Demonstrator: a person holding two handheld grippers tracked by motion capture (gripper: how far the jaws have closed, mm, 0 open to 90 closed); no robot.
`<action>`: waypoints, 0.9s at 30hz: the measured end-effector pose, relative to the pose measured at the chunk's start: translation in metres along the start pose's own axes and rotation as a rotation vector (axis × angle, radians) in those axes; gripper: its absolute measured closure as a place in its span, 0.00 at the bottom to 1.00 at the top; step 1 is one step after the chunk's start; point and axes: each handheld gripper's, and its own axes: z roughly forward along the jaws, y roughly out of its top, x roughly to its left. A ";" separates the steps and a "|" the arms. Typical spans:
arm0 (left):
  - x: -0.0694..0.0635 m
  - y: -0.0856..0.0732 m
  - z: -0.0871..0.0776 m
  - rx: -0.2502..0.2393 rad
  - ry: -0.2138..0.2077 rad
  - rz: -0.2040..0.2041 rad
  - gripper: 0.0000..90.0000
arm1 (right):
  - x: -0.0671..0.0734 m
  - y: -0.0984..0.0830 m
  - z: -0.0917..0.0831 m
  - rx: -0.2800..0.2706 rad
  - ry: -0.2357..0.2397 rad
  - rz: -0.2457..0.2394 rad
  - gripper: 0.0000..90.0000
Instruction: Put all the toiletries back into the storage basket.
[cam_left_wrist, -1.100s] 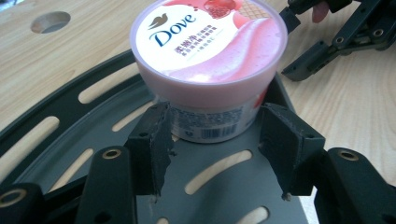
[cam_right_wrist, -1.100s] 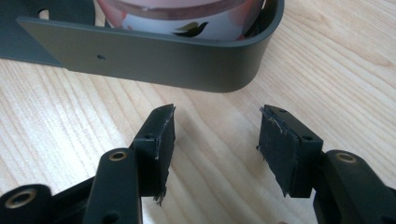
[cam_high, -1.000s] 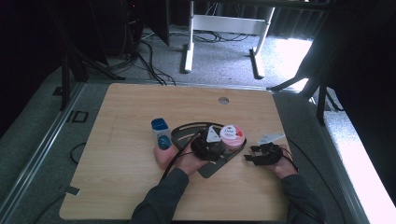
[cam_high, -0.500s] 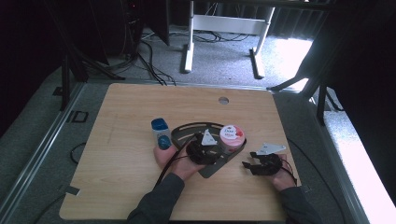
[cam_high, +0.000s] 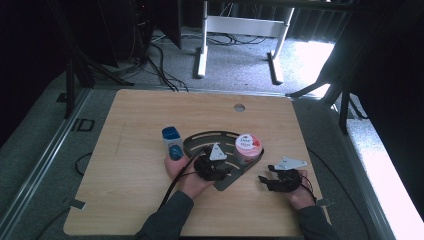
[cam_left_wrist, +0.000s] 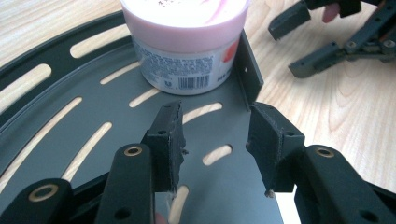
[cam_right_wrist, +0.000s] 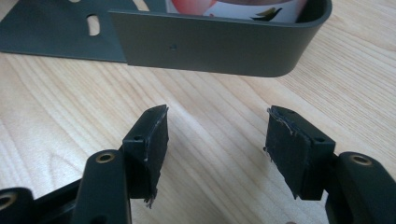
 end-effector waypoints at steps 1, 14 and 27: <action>0.000 0.000 -0.001 0.003 -0.005 -0.005 0.61 | 0.000 0.000 0.000 -0.001 -0.001 0.002 0.42; 0.003 -0.006 -0.019 0.002 -0.047 -0.033 0.56 | -0.002 -0.005 0.003 -0.014 0.046 0.019 0.37; 0.004 -0.010 -0.032 0.029 -0.030 -0.046 0.58 | -0.003 -0.006 0.003 -0.012 0.055 0.011 0.35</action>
